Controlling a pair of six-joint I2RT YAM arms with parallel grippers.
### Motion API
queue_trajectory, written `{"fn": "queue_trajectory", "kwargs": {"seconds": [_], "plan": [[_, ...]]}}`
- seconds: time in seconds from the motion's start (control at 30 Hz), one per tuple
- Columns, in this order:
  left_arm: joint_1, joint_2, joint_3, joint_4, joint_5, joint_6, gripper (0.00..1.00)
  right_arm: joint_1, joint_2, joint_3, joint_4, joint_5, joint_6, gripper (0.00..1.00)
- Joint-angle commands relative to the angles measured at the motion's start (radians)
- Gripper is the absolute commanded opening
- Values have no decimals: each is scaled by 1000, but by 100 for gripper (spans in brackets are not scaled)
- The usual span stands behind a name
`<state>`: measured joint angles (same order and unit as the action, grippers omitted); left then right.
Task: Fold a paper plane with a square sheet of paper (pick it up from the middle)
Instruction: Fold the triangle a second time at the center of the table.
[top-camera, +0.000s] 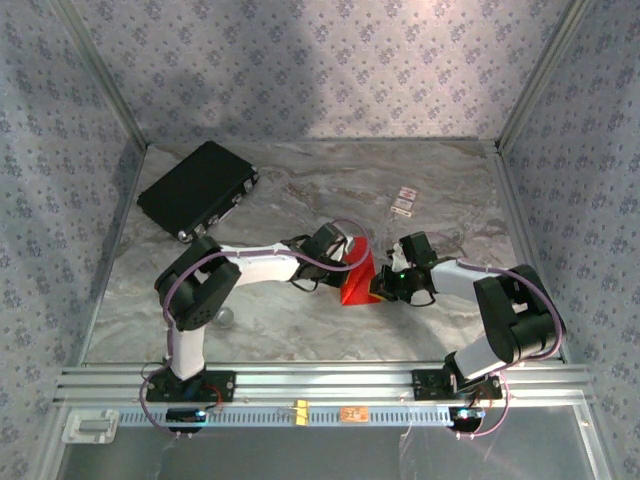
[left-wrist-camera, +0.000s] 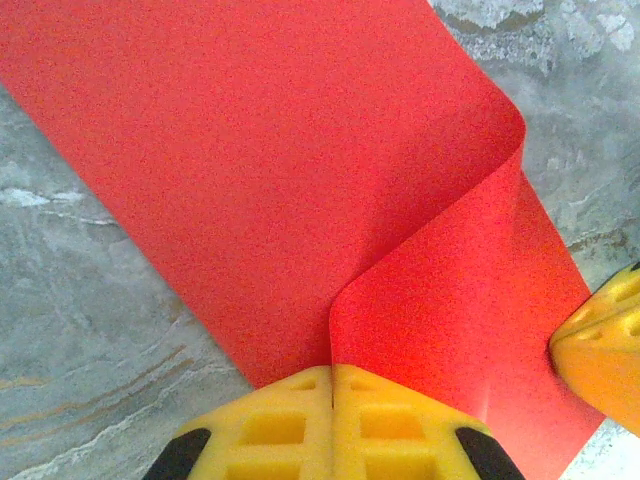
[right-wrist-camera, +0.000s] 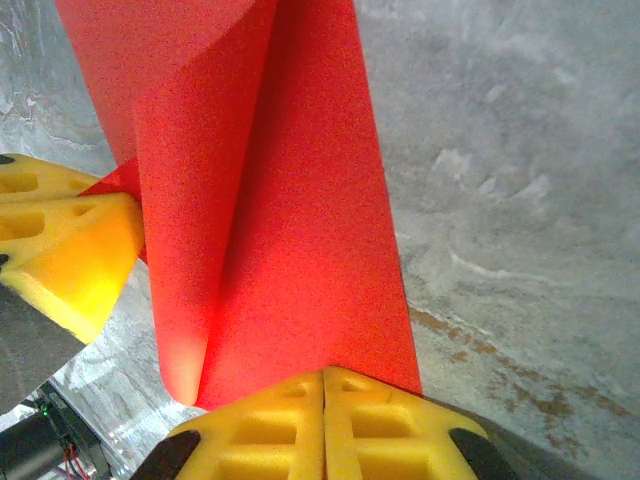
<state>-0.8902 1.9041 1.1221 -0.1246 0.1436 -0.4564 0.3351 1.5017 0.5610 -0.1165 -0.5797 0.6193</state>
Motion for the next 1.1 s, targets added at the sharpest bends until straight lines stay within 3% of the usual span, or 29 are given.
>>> {"fn": "queue_trajectory", "kwargs": {"seconds": [0.0, 1.07], "plan": [[-6, -25, 16, -12, -6, 4, 0, -7, 20, -10, -83, 41, -6, 8], [-6, 0, 18, 22, 21, 8, 1, -1, 25, -7, -85, 45, -5, 8]]}}
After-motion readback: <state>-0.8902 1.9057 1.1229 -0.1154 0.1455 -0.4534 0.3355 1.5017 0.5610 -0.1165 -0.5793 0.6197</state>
